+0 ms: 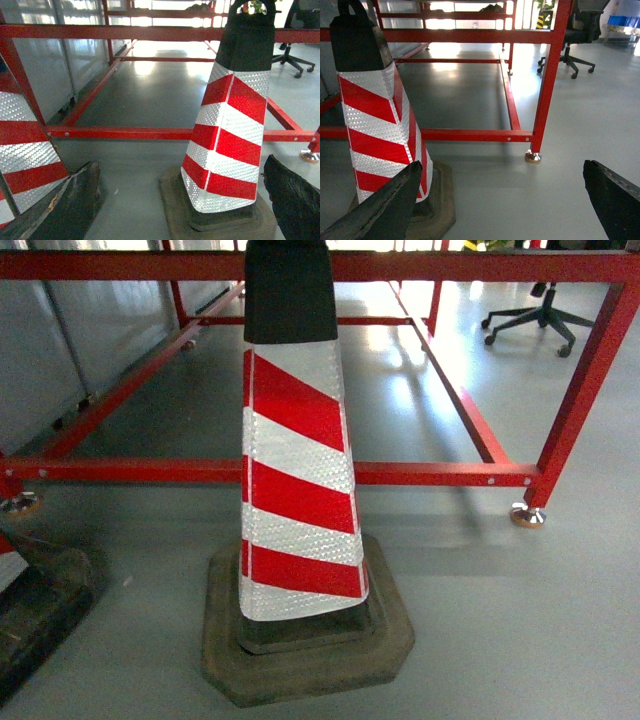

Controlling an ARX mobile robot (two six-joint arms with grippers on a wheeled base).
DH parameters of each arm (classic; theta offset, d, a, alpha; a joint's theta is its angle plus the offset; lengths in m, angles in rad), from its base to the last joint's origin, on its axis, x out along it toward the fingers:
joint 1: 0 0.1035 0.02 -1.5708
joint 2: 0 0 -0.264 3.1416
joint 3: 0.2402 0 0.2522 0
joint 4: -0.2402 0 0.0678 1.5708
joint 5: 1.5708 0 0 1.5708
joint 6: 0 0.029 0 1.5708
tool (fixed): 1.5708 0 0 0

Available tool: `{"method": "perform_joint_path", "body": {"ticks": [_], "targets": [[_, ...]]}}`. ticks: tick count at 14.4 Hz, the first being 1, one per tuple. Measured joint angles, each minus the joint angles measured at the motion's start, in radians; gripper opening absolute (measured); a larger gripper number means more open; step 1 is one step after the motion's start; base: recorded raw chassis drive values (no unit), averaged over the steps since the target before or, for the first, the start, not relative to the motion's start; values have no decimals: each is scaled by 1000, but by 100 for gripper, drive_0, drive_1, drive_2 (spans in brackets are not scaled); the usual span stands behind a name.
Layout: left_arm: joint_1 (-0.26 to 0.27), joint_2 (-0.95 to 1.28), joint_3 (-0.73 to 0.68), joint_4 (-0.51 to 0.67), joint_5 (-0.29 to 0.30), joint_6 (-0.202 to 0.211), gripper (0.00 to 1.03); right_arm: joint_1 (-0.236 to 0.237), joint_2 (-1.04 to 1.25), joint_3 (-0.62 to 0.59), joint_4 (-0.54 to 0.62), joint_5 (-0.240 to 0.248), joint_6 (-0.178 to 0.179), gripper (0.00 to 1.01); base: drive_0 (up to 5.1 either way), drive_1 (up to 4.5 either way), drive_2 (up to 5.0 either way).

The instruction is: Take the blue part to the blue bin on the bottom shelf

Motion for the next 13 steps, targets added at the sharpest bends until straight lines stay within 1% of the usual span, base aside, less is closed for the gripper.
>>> {"method": "perform_joint_path", "body": {"ticks": [13], "targets": [[0, 0, 0, 0, 0, 0, 98, 0, 0, 0, 0, 0, 0, 98, 0, 0, 0]]}}
